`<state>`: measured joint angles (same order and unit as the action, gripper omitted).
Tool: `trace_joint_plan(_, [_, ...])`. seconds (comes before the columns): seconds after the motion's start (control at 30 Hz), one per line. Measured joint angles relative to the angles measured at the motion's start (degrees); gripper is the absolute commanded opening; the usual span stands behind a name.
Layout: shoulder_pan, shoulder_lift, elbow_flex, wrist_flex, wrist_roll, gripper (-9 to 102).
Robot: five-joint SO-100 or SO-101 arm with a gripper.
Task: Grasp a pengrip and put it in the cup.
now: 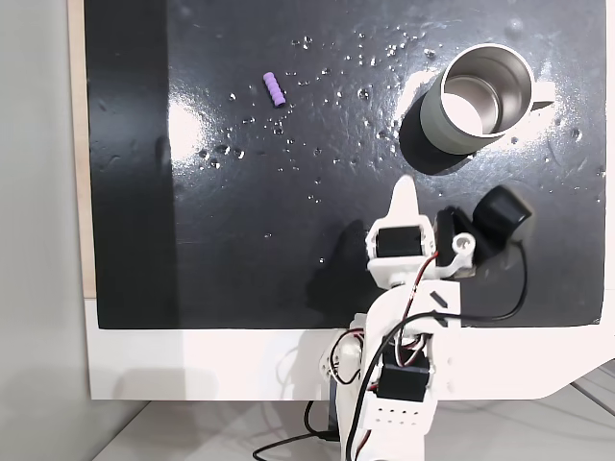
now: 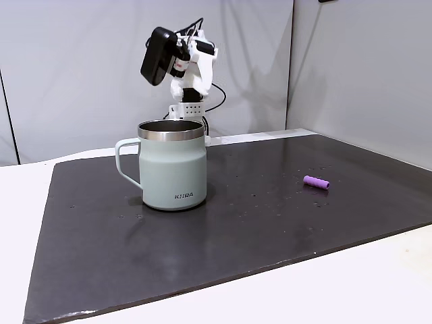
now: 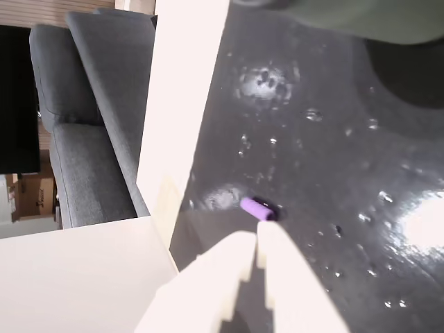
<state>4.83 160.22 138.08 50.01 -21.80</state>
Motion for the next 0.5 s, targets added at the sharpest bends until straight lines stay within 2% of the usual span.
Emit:
trace_joint_plan(0.27, [-1.58,-29.36,-31.38,2.20,-8.96,5])
trace_joint_plan(0.5, [-2.90,-48.52,-48.16,5.27,-14.68,9])
